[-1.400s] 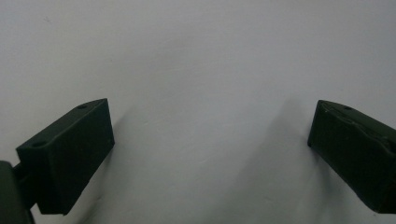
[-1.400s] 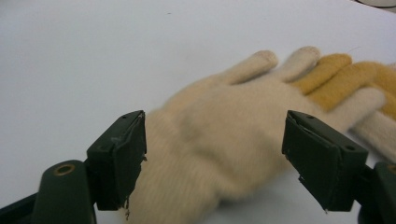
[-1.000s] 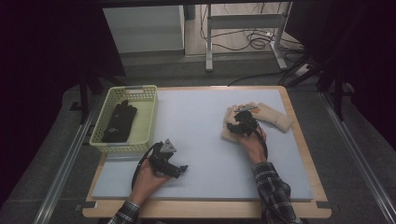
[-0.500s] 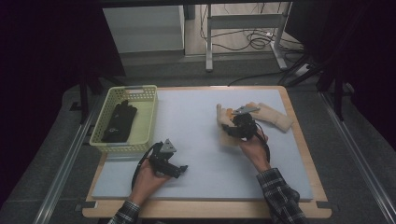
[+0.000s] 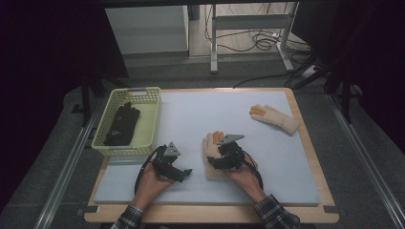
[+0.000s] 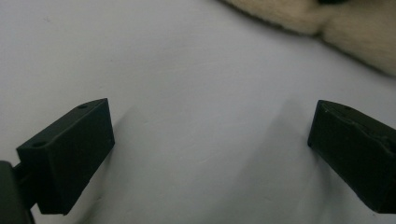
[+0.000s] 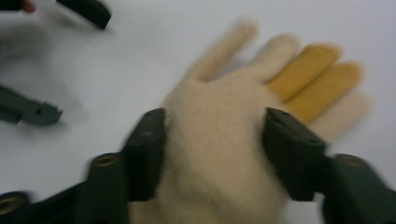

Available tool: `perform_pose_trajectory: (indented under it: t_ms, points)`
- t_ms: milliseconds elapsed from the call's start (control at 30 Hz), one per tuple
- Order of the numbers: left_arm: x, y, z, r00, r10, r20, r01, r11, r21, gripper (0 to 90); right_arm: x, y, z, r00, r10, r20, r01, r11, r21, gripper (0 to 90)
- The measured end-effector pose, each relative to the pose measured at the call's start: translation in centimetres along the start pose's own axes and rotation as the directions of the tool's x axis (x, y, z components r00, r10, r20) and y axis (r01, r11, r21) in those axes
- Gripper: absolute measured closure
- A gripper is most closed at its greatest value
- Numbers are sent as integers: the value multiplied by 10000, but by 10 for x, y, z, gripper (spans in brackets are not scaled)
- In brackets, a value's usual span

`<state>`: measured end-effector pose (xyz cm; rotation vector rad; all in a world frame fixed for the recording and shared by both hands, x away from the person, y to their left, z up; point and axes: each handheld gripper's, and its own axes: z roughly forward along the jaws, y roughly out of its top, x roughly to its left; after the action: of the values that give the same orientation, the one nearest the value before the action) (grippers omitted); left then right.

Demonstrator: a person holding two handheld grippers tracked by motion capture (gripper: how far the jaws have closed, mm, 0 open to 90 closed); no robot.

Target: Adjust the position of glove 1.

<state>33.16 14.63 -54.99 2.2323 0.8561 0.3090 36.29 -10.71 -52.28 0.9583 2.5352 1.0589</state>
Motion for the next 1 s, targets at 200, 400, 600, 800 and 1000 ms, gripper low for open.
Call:
perform_pose_trajectory:
  t_ms: [200,400,600,800,1000]
  points:
    - [0,0,0,10000,19,-4,-19,10000,-3,6,-9,10,-15,9995,129,-298,-143,9988,-459,254]
    - [0,0,0,10000,2,3,-2,10000,0,6,-57,11,-33,9958,494,766,-463,9981,-411,305]
    - [0,0,0,10000,-9,8,9,10000,2,6,-109,-1,-44,9756,1385,1703,-1322,9901,-478,413]
    - [0,0,0,10000,-3,-1,3,10000,1,6,-154,-3,-61,9443,2023,2594,-1908,9792,-692,436]
    - [0,0,0,10000,10,11,-10,10000,17,6,-183,0,-65,9189,2218,3263,-2100,9751,-715,435]
